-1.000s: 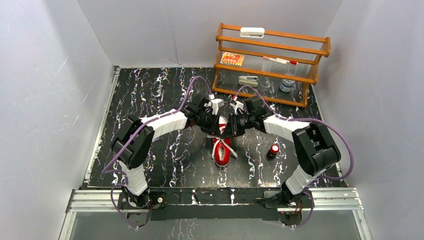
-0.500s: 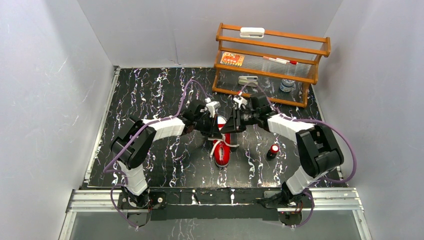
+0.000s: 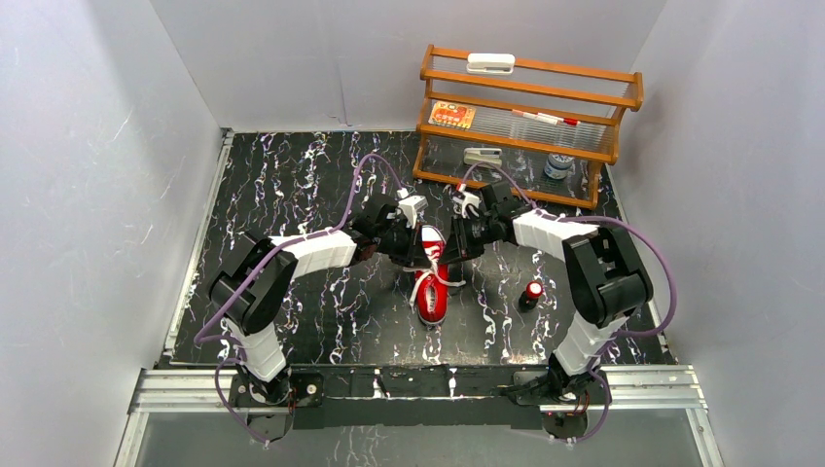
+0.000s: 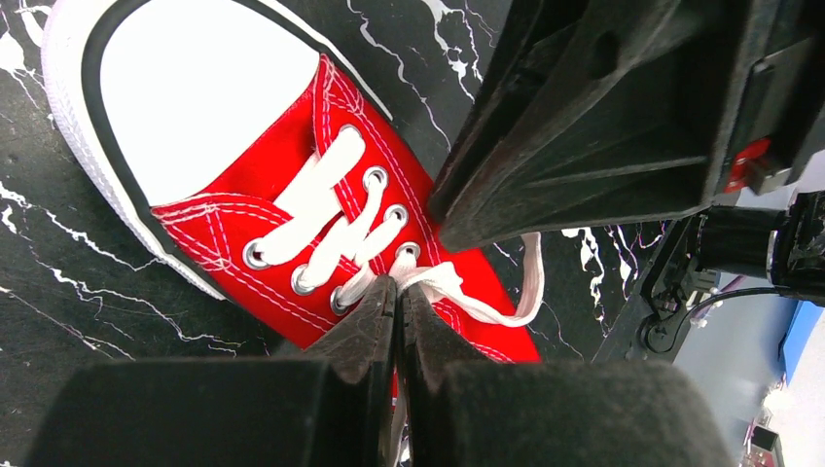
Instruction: Tie the shoes
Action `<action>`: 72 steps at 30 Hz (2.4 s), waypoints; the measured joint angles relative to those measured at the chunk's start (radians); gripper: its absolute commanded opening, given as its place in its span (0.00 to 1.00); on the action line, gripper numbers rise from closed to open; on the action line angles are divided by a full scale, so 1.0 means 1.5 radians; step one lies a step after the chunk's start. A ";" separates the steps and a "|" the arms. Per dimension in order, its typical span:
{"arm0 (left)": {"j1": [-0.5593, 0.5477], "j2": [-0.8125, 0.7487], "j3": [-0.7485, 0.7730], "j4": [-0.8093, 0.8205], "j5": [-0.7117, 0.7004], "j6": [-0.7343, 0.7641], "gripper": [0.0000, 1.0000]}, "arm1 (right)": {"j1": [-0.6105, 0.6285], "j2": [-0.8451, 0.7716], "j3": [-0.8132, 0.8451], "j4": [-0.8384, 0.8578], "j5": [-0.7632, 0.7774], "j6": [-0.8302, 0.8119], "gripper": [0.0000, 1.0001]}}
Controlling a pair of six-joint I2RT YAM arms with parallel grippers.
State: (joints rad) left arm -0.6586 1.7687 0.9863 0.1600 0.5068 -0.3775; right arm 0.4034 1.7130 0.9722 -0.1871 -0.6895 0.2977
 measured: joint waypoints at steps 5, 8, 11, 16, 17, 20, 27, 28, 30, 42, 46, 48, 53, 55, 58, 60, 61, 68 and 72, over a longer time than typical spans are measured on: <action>0.000 0.000 0.000 -0.002 0.001 0.000 0.00 | 0.023 0.025 0.019 0.001 0.007 -0.009 0.21; 0.000 0.000 0.000 -0.002 0.002 0.002 0.00 | 0.031 0.028 0.026 0.001 0.010 -0.012 0.18; 0.000 0.000 0.000 -0.003 0.004 0.004 0.00 | 0.035 0.028 0.029 0.001 0.006 -0.019 0.17; 0.000 0.000 0.000 -0.003 0.007 0.009 0.00 | 0.035 0.028 0.030 0.003 -0.029 -0.021 0.17; 0.000 0.000 0.000 -0.003 0.008 0.010 0.00 | 0.035 0.028 0.030 0.004 -0.036 -0.021 0.18; 0.000 0.000 0.000 -0.003 0.011 0.012 0.00 | 0.036 0.028 0.030 0.013 -0.050 -0.010 0.19; 0.001 0.000 0.000 -0.004 0.014 0.012 0.00 | 0.037 0.027 0.019 0.028 -0.056 0.004 0.20; 0.001 0.000 0.000 -0.004 0.014 0.012 0.00 | 0.037 0.027 0.019 0.029 -0.056 0.004 0.20; 0.001 0.000 0.000 -0.004 0.016 0.012 0.00 | 0.037 0.027 0.019 0.029 -0.056 0.005 0.21; 0.006 0.000 -0.020 0.026 0.040 -0.001 0.00 | 0.037 0.028 0.007 0.053 -0.071 0.027 0.32; 0.006 0.000 -0.025 0.038 0.052 -0.007 0.00 | 0.037 0.030 0.003 0.059 -0.071 0.031 0.33; 0.006 0.000 -0.028 0.044 0.053 -0.012 0.00 | 0.037 0.031 0.002 0.060 -0.071 0.032 0.33; 0.005 0.000 -0.026 0.025 0.043 -0.003 0.00 | 0.033 0.022 -0.001 0.046 -0.059 0.029 0.16; 0.004 0.000 -0.023 0.015 0.034 0.004 0.00 | 0.033 0.012 -0.001 0.042 -0.066 0.025 0.17; 0.000 -0.002 -0.019 0.008 0.012 0.007 0.00 | 0.033 0.011 -0.013 0.071 -0.089 0.044 0.23; 0.000 -0.003 -0.019 0.026 0.011 -0.005 0.00 | 0.033 0.011 -0.025 0.114 -0.107 0.087 0.26; 0.000 -0.003 -0.022 0.047 0.011 -0.015 0.00 | 0.033 0.011 -0.025 0.133 -0.116 0.111 0.27; 0.001 -0.003 -0.115 0.226 0.025 -0.087 0.00 | 0.030 0.007 -0.031 0.153 -0.132 0.164 0.33; 0.001 -0.003 -0.120 0.258 0.026 -0.090 0.00 | 0.009 -0.023 -0.025 0.074 -0.106 0.120 0.34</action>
State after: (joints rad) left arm -0.6567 1.7638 0.8070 0.5468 0.5465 -0.5121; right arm 0.4171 1.6787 0.9348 -0.0765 -0.8490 0.4778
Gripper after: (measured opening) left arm 0.015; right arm 0.333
